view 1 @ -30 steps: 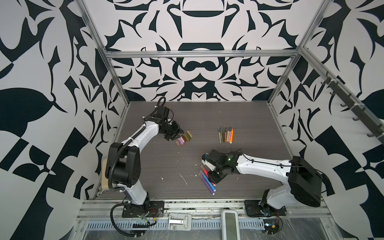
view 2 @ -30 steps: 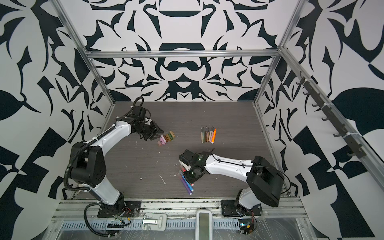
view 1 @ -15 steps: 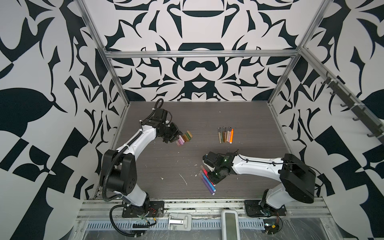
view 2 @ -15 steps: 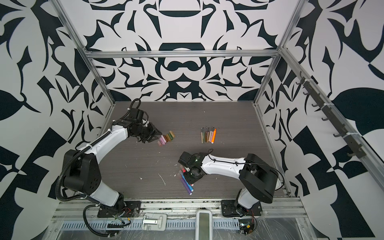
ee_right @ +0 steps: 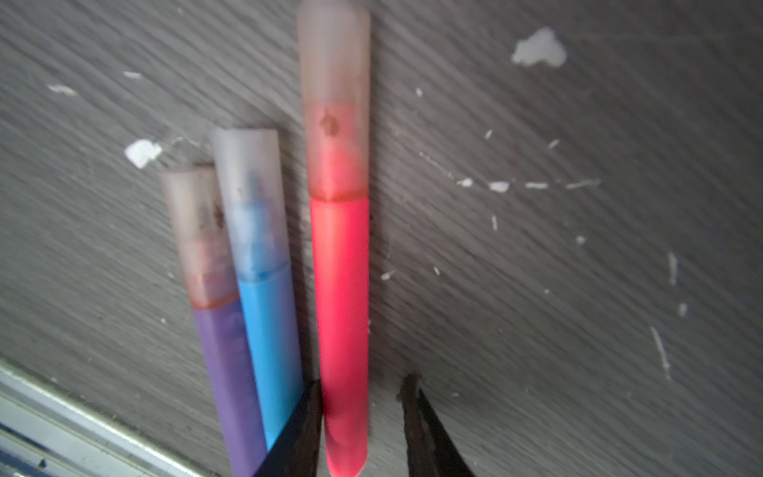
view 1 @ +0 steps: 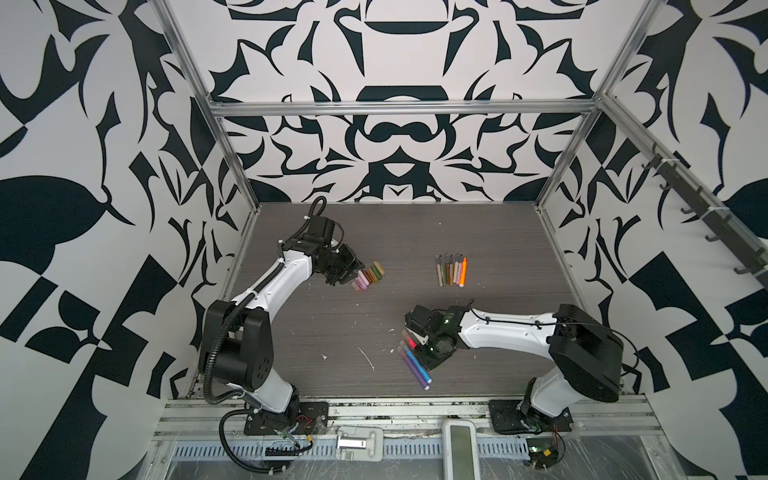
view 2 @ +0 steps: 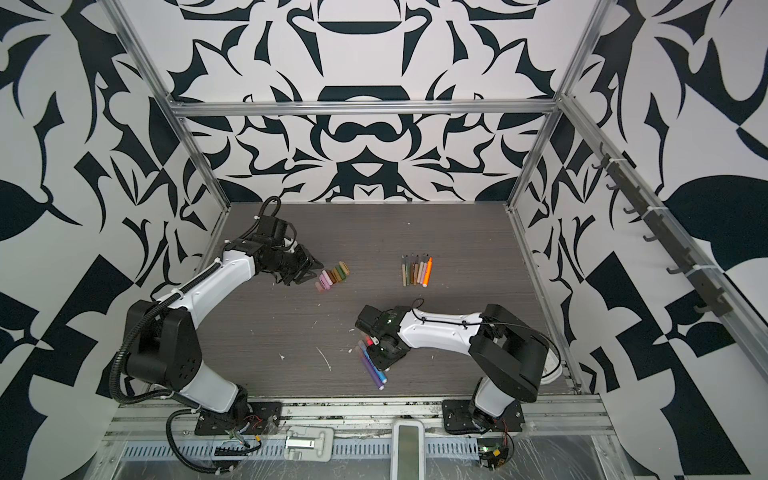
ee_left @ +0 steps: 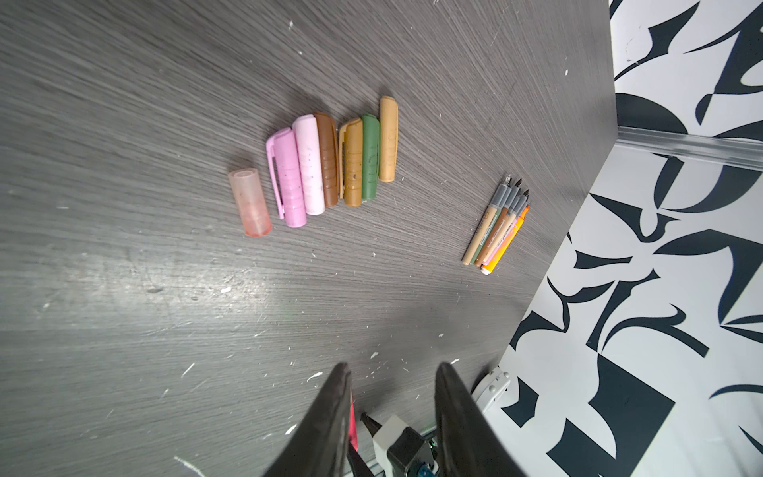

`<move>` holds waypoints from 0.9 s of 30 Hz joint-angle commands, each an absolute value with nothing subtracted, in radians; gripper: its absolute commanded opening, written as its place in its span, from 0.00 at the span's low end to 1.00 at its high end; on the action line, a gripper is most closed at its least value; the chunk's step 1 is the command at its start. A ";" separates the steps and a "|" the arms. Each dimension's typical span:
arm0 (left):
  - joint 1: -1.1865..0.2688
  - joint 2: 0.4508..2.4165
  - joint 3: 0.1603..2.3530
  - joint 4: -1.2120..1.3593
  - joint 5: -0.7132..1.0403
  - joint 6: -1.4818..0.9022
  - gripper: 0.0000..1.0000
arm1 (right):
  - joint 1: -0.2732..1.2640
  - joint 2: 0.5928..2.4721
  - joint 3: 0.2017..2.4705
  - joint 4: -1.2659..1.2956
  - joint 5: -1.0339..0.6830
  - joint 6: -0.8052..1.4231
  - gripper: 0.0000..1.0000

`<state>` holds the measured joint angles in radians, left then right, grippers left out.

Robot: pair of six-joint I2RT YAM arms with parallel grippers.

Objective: Open the pen caps
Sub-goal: 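Position the right gripper over the pink marker and close on its lower end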

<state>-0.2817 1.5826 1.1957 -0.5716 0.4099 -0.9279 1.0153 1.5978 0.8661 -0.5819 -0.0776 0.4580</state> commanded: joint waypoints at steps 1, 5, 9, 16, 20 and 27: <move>-0.283 1.571 1.206 -0.575 0.398 -0.938 0.37 | 1.013 1.606 0.877 -0.648 -0.010 0.479 0.36; -0.284 1.577 1.210 -0.575 0.398 -0.938 0.37 | 0.962 1.605 0.889 -0.696 0.020 0.480 0.34; -0.284 1.582 1.215 -0.575 0.398 -0.937 0.37 | 0.870 1.586 0.887 -0.717 0.007 0.462 0.33; -0.284 1.600 1.222 -0.564 0.403 -0.941 0.37 | 0.814 1.589 0.901 -0.727 -0.022 0.382 0.33; -0.283 1.608 1.230 -0.564 0.405 -0.938 0.37 | 0.815 1.599 0.901 -0.718 -0.047 0.374 0.42; -0.283 1.605 1.230 -0.567 0.408 -0.931 0.37 | 0.815 1.597 0.911 -0.712 -0.038 0.373 0.65</move>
